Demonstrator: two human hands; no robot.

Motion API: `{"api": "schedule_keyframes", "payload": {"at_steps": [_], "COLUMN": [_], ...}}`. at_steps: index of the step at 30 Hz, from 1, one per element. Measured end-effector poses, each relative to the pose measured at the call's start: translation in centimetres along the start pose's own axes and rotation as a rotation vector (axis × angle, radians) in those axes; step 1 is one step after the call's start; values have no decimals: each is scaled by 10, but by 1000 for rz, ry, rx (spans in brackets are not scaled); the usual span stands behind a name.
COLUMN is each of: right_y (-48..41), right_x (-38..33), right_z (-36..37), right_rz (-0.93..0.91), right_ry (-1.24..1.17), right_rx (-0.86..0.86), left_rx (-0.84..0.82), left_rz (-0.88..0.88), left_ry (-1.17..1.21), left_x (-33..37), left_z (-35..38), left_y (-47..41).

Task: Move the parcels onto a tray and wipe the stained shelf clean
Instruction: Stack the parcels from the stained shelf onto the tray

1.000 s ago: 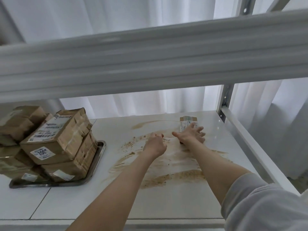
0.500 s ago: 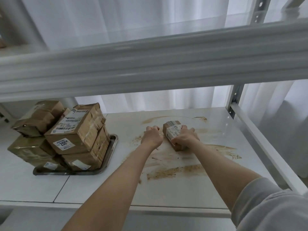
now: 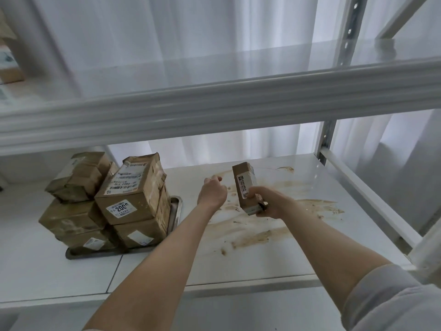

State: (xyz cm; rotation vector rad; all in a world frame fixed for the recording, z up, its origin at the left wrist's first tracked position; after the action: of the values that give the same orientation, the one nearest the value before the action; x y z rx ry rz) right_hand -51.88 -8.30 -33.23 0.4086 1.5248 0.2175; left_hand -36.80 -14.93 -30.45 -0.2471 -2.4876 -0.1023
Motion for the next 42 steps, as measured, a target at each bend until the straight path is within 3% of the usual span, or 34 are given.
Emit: {"api": "schedule_keyframes", "payload": {"at_steps": [16, 25, 28, 42], "right_y": [22, 29, 24, 25], "right_x": [-2, -8, -7, -18], "right_z": [52, 53, 46, 27], "right_rz": [-86, -244, -279, -390], "right_ry": [3, 23, 200, 424], "right_rx": [120, 279, 370, 405], "left_rx": [58, 56, 86, 133], "left_rz": [224, 151, 136, 111], "left_ry": [206, 268, 190, 153], "left_x": [-16, -10, -7, -2], "left_z": [-27, -31, -29, -28], "left_y": [15, 30, 32, 43]}}
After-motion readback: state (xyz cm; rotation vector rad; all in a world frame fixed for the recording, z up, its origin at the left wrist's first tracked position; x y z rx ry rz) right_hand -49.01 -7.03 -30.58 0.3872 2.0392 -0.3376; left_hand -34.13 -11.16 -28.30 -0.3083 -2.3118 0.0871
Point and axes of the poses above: each hand's wrist, its own y-axis away from the middle knuckle, its own z-axis out of the palm, x = y × z, the point moved 3 cm from there along -y, towards the middle knuckle, and after that the axes turned 5 degrees about -z, right-handed, at the moved point
